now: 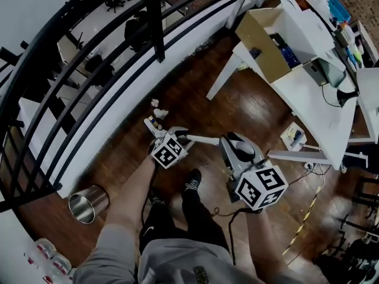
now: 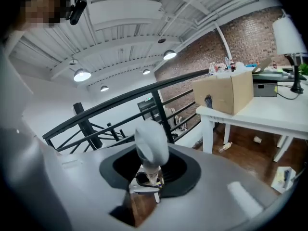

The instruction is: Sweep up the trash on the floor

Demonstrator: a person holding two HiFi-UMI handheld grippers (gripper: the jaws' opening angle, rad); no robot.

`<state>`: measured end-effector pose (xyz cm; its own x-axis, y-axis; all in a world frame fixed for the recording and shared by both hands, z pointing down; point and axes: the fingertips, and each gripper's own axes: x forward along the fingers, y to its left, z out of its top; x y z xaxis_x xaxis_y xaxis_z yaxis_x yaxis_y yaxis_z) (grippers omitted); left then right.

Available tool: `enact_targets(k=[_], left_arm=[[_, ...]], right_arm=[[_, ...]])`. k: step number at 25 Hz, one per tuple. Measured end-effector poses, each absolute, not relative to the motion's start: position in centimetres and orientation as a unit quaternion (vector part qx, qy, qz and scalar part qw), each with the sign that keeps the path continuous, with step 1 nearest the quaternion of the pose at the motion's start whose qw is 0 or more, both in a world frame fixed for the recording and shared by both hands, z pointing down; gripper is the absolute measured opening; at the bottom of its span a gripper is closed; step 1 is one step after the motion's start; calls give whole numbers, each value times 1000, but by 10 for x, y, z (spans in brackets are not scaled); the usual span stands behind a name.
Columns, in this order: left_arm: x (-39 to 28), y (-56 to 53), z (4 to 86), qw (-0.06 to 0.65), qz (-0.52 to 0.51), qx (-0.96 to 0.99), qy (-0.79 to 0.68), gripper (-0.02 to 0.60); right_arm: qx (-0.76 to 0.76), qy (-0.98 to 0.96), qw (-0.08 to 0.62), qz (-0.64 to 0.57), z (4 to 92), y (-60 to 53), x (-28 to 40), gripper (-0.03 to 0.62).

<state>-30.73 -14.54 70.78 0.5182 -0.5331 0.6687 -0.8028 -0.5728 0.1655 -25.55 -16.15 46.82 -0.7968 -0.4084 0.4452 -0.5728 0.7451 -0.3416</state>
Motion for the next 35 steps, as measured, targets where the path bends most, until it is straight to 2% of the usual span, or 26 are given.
enact_targets(k=[8, 20, 27, 35], left_arm=[[-327, -187, 684, 194, 334, 855, -347, 150], [-371, -171, 765, 176, 399, 891, -122, 160], [-318, -146, 770, 179, 376, 908, -37, 163], [-262, -113, 760, 169, 368, 915, -7, 160]], right_arm=[[313, -908, 129, 246, 448, -185, -257, 95], [487, -787, 108, 363, 537, -163, -291, 95], [558, -740, 123, 355, 535, -140, -253, 95], [576, -727, 125, 352, 524, -110, -200, 95]])
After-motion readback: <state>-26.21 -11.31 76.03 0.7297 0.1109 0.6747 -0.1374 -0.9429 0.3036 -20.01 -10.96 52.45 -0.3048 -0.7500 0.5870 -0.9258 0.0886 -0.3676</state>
